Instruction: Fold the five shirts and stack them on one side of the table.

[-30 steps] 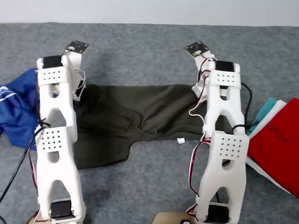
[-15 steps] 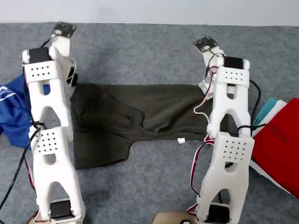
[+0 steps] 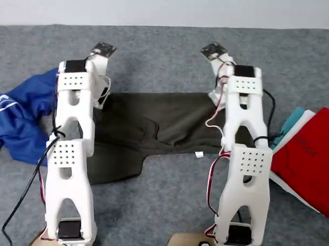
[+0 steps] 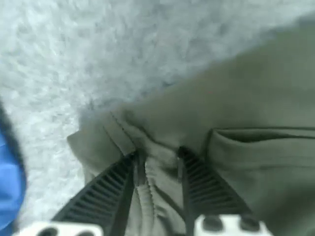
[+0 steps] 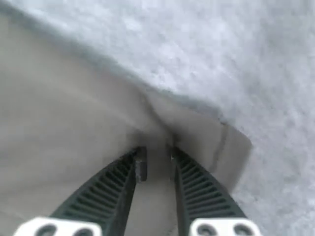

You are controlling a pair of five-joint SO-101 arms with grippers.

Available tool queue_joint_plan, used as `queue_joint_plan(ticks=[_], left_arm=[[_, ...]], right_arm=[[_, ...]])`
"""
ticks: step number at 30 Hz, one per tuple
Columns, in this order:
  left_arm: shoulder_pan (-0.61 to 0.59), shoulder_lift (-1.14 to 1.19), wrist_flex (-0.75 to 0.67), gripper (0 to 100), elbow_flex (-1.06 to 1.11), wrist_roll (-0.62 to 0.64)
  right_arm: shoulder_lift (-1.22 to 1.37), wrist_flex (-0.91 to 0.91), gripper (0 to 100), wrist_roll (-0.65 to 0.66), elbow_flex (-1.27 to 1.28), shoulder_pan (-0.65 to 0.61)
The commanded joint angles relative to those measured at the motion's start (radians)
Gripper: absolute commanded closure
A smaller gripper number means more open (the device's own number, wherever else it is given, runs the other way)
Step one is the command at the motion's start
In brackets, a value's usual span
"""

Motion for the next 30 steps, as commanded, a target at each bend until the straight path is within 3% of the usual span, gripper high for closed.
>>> queue_joint_plan(ticks=[1,10,17,24,28,30], left_arm=[[-0.071,0.000,-0.014,88,-0.058,-0.002],[-0.077,-0.021,0.124,88,-0.254,-0.002],[-0.064,-0.143,0.130,88,-0.309,0.009],[-0.084,-0.354,0.130,88,-0.159,0.044],[-0.164,-0.505,0.130,88,0.015,0.075],[-0.224,-0.580,0.130,88,0.114,0.075]], right_arm=[[-0.012,-0.019,90.2,-0.009,-0.057,0.050],[-0.091,0.036,90.2,-0.012,-0.058,0.015],[-0.234,0.120,89.9,-0.012,-0.058,-0.064],[-0.300,0.291,90.1,-0.014,-0.057,-0.130],[-0.306,0.469,90.2,-0.014,-0.049,-0.151],[-0.318,0.466,91.4,-0.057,0.003,-0.139]])
